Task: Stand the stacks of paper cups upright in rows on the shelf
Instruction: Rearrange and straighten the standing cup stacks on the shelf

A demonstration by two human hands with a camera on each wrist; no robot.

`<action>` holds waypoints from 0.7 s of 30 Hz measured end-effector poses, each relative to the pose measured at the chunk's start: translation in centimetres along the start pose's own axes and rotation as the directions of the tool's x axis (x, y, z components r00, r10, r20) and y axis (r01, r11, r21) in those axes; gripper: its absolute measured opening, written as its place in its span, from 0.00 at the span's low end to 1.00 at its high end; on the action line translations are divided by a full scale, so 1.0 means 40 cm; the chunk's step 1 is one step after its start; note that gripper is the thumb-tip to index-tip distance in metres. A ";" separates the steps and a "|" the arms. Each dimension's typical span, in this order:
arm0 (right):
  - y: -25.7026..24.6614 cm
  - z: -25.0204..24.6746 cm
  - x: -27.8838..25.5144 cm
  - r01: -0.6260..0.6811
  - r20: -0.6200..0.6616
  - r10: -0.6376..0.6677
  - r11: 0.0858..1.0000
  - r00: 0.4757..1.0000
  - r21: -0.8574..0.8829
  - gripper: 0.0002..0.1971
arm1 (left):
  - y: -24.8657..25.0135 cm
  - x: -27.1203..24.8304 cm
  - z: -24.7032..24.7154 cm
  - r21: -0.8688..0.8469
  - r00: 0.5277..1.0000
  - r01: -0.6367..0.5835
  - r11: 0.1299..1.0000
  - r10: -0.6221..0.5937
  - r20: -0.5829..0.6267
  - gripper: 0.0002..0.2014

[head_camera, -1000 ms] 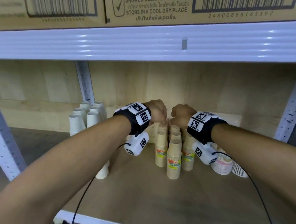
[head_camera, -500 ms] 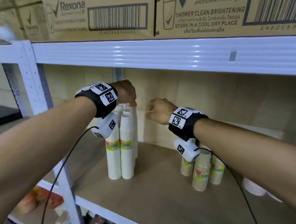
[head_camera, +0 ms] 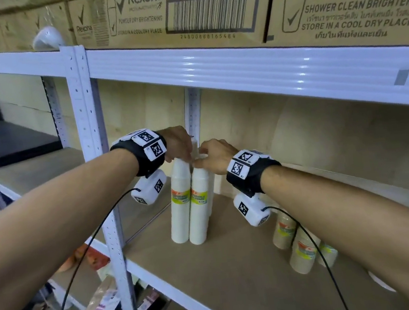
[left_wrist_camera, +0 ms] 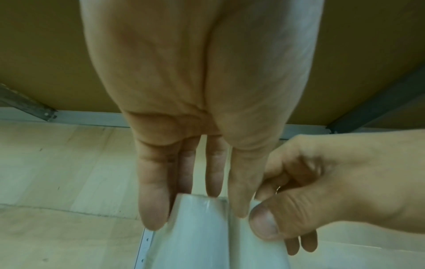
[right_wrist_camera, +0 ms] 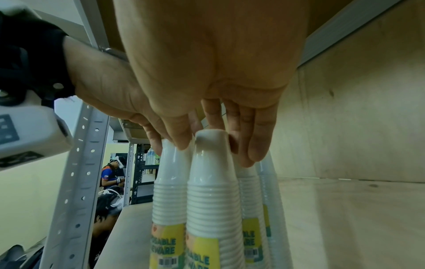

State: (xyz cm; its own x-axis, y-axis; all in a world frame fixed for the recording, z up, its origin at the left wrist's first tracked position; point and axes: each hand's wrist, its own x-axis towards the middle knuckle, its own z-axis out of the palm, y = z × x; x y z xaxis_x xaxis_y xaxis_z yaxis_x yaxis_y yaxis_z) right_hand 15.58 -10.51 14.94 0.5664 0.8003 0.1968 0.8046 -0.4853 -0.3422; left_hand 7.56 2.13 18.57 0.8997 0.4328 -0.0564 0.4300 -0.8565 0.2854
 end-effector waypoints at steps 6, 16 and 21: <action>-0.007 0.009 -0.003 0.020 -0.005 -0.020 0.999 1.000 0.033 0.21 | -0.023 0.010 0.023 -0.090 1.000 -0.022 0.996 0.023 0.008 0.11; -0.006 -0.016 -0.022 0.028 0.036 -0.029 0.999 0.999 0.028 0.18 | -0.004 0.008 0.014 0.003 0.997 -0.060 0.998 0.060 0.040 0.16; 0.017 -0.038 -0.044 0.022 0.048 -0.023 1.000 0.999 0.023 0.20 | 0.044 0.004 0.003 0.036 0.993 -0.068 0.997 0.065 0.095 0.16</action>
State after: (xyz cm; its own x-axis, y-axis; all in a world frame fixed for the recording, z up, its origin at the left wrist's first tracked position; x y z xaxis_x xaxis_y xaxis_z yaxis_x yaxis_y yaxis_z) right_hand 15.41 -12.78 15.74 0.5384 0.8274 0.1599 0.8126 -0.4595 -0.3586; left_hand 8.49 0.65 18.95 0.9287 0.3479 -0.1284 0.3699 -0.8938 0.2537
